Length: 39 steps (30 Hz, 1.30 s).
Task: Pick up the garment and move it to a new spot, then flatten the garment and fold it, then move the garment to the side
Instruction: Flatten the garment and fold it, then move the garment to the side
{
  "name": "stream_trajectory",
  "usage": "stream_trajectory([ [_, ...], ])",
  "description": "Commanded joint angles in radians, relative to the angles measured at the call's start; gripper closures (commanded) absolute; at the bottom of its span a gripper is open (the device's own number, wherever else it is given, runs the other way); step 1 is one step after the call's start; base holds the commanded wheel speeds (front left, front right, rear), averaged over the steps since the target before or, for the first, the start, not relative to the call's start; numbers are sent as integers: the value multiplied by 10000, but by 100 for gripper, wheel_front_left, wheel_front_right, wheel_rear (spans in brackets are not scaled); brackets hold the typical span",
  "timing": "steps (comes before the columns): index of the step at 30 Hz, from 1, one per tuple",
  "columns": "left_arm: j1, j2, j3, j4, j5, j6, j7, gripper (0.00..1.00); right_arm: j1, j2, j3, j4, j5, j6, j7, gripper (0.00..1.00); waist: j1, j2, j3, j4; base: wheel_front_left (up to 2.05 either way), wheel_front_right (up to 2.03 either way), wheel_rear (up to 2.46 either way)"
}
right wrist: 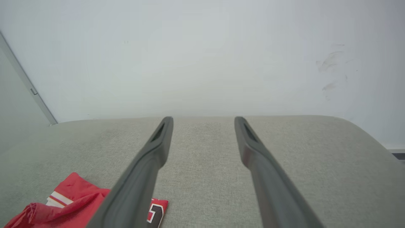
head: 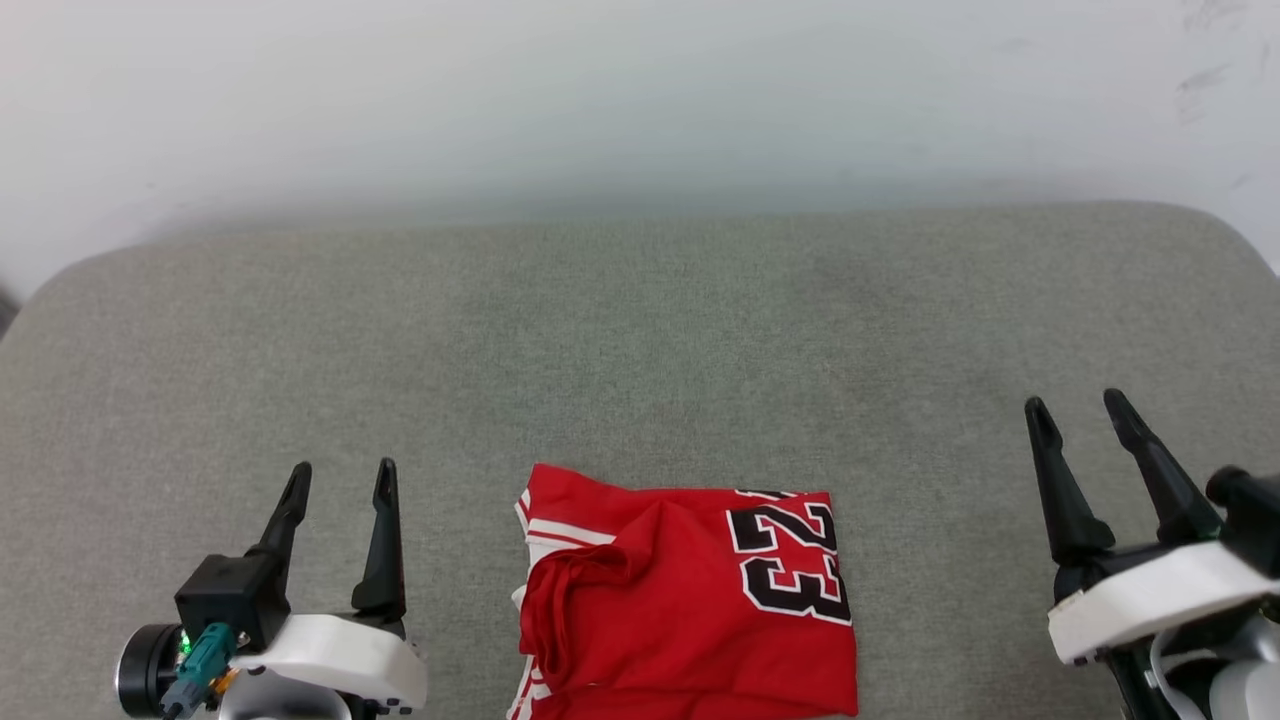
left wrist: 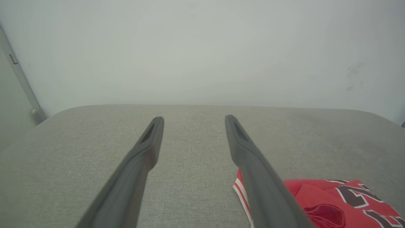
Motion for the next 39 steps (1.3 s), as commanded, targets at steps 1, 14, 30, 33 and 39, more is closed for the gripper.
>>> stream_trajectory([
  [1,113,1,52,37,0,-9,-58,0,166,80,-78,-202,-120,-4,-53,0,0,-1,-124,-32,0,0,0],
  [14,794,-42,232,278,225,-64,-144,0,1898,946,-271,-1774,-1128,-4,564,0,0,-1,-505,-160,0,0,0],
  [30,436,-232,411,428,354,-260,-165,0,1860,950,-1252,-1586,-331,-4,1988,0,0,-1,-287,-93,0,0,0],
  [33,333,-311,454,403,413,-319,-169,0,1524,612,-1759,-792,271,-4,2572,0,0,-1,-145,10,0,0,0],
  [39,75,-540,512,372,645,-477,-171,0,824,114,-1897,1076,1837,-2,4460,0,0,-1,164,382,0,0,0],
])
